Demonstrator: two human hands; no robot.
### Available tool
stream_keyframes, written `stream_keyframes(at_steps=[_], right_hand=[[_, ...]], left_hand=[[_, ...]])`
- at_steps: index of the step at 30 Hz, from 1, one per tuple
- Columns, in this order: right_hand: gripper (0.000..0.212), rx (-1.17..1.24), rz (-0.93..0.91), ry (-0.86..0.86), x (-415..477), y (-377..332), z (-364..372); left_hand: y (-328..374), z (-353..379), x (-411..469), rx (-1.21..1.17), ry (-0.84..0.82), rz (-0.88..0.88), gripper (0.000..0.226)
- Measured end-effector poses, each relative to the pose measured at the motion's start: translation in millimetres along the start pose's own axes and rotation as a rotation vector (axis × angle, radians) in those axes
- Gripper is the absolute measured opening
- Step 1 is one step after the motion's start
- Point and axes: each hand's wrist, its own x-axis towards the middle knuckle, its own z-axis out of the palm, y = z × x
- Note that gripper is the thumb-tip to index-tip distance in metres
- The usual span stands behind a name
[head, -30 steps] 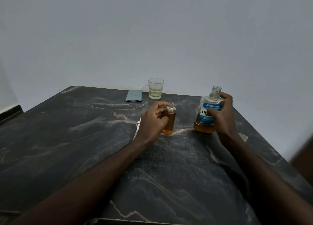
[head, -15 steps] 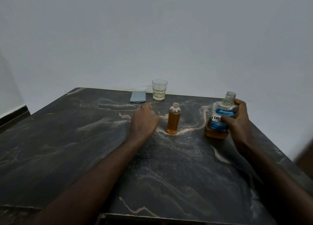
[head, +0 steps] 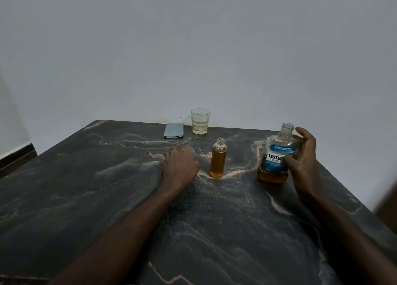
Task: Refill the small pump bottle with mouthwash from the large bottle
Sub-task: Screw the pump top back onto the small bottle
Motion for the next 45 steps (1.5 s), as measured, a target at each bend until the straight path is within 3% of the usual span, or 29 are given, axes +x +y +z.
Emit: stream_keyframes(at_steps=[4,8,9,11,14,17,20,22,25,30,39,45], right_hand=[[0.081,-0.084,-0.186,0.18,-4,-5,1],[0.067,-0.261,-0.44,0.383,-8,-17,3],[0.063,-0.301,-0.514,0.41,-9,-22,4],[0.05,-0.346,-0.677,0.399,-15,-36,10],[0.038,-0.379,-0.782,0.2,-26,-52,38],[0.041,-0.491,-0.591,-0.078,-30,-46,77],[0.066,-0.459,-0.242,-0.196,-24,-34,105],[0.078,-0.434,-0.125,-0.261,-21,-28,115],[0.078,-0.413,-0.078,-0.304,-22,-16,122],[0.054,-0.342,-0.092,-0.3,-20,-2,122],[0.046,-0.271,-0.095,-0.303,-21,2,119],[0.046,-0.27,-0.101,-0.288,-22,1,118]], left_hand=[[-2,1,1,-0.071,0.017,0.004,0.022],[-3,-2,4,-0.138,0.045,0.023,0.006],[-2,-1,5,-0.153,0.06,0.014,0.015],[-1,-2,8,-0.218,0.096,-0.005,0.031],[3,-3,11,-0.37,0.182,-0.027,0.032],[5,-5,14,-0.55,0.282,-0.049,0.029],[6,-10,13,-0.796,0.335,-0.069,0.03],[6,-13,12,-0.924,0.385,-0.048,0.032],[7,-16,14,-1.1,0.421,-0.055,0.031],[11,-19,14,-1.32,0.45,-0.008,0.034],[23,-45,7,-1.508,0.651,0.059,0.041],[58,-61,10,-1.495,0.654,0.142,0.04]])
